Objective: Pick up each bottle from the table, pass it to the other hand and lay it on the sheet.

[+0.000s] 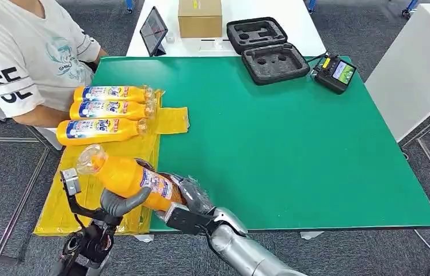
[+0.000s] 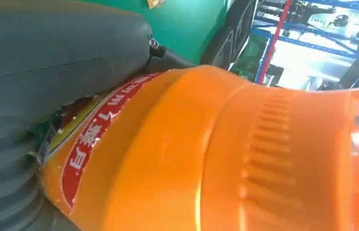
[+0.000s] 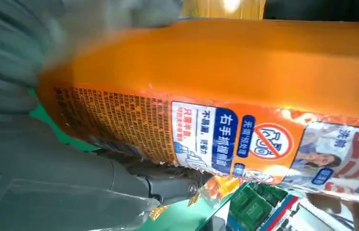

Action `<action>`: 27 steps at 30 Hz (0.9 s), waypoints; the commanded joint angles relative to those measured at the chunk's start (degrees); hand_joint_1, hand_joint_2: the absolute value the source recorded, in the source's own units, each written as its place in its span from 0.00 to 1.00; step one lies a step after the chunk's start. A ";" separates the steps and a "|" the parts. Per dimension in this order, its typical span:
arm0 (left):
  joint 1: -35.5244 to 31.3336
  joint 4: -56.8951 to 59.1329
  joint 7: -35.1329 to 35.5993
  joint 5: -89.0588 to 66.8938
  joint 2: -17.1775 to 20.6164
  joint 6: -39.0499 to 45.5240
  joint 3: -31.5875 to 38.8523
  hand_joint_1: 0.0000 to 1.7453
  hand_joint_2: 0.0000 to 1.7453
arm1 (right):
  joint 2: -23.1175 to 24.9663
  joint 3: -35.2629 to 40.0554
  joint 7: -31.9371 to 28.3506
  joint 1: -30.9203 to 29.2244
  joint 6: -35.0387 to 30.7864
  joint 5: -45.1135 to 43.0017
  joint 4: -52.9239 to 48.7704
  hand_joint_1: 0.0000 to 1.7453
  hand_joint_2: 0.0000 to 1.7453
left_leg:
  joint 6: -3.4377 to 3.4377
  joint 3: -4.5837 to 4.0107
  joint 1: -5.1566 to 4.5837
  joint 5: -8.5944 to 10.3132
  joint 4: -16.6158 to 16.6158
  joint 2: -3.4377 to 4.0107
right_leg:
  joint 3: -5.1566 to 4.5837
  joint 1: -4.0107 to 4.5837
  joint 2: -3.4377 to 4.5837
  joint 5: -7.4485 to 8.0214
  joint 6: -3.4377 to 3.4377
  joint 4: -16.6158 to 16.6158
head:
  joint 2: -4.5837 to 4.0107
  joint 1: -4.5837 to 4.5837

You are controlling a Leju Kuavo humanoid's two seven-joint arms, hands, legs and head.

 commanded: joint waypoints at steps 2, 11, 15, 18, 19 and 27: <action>-3.42 3.81 -0.29 -1.50 -0.28 0.63 -2.01 1.00 1.00 | 0.29 0.46 -0.18 -1.40 0.23 0.45 2.11 1.00 1.00 | -0.04 0.14 0.03 -0.04 -0.02 -0.14 | 0.19 0.02 -0.10 -0.08 -0.03 -0.03 | 0.00 0.00; -4.70 0.60 -8.00 -15.19 0.79 15.51 1.39 1.00 1.00 | -0.91 -1.38 -0.18 0.20 -3.47 -0.62 -7.12 0.00 0.00 | -0.04 0.04 0.03 -0.02 0.00 -0.07 | 0.07 0.03 -0.03 -0.03 -0.03 -0.01 | 0.00 0.02; -3.77 -0.60 -13.48 -37.89 2.68 34.97 3.34 1.00 1.00 | -4.42 -4.06 -0.18 6.35 -11.28 -2.71 -31.03 0.00 0.00 | -0.06 0.04 0.06 -0.06 0.07 -0.11 | 0.08 0.05 -0.06 -0.09 -0.05 0.06 | 0.00 0.02; -2.63 0.11 -14.52 -49.78 3.49 43.93 4.11 1.00 1.00 | -6.56 -4.10 -0.18 10.86 -14.68 -1.96 -41.71 0.00 0.00 | -0.05 0.11 0.04 -0.06 -0.01 -0.11 | 0.14 0.04 -0.07 -0.08 -0.03 -0.02 | 0.00 0.00; -2.78 0.54 -14.34 -52.12 3.63 45.45 4.31 1.00 1.00 | -6.80 -3.81 -0.18 11.38 -15.10 -2.02 -43.56 0.00 0.00 | -0.08 0.29 0.06 -0.16 -0.01 -0.19 | 0.35 0.06 -0.12 -0.20 -0.06 -0.01 | 0.00 -0.02; -4.35 1.96 -8.35 -63.66 5.83 48.13 6.52 1.00 1.00 | -8.02 0.05 -0.18 13.45 -21.01 -0.37 -50.87 0.00 0.00 | -0.07 0.10 0.05 -0.07 0.00 -0.11 | 0.15 0.07 -0.07 -0.09 -0.06 -0.01 | 0.00 0.02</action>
